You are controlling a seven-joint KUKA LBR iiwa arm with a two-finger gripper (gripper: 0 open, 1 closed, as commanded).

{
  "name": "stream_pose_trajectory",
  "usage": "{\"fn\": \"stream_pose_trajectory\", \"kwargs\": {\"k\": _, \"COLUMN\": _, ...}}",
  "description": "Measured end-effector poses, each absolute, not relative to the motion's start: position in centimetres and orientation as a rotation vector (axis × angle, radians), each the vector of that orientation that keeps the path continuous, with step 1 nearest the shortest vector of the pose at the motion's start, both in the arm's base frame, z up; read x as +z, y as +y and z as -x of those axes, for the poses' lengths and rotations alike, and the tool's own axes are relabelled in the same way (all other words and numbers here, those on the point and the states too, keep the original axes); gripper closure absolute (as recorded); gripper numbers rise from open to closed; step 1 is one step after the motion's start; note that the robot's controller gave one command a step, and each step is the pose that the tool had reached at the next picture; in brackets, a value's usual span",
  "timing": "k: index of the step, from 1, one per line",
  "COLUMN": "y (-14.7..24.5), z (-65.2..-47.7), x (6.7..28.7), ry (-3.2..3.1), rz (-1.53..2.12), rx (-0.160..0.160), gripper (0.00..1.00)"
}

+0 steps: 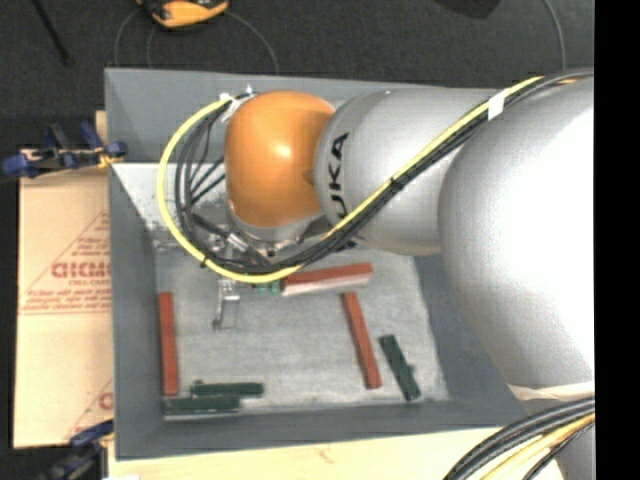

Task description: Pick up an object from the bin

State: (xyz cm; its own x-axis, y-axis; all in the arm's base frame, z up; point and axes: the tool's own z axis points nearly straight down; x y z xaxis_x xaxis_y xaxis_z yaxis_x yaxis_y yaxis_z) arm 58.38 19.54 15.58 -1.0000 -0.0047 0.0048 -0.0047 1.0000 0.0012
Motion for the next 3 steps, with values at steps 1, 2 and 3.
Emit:
{"fn": "stream_pose_trajectory", "kwargs": {"k": 1, "y": 19.5, "z": -58.6, "x": 16.1, "ry": -3.145, "rz": -0.002, "rx": -0.005, "gripper": 0.0}}
{"fn": "stream_pose_trajectory", "kwargs": {"k": 2, "y": 18.0, "z": -60.9, "x": 11.7, "ry": -3.149, "rz": 0.099, "rx": -0.008, "gripper": 0.0}}
{"fn": "stream_pose_trajectory", "kwargs": {"k": 3, "y": 12.8, "z": -61.4, "x": 10.9, "ry": -3.14, "rz": 0.018, "rx": 0.001, "gripper": 0.0}}
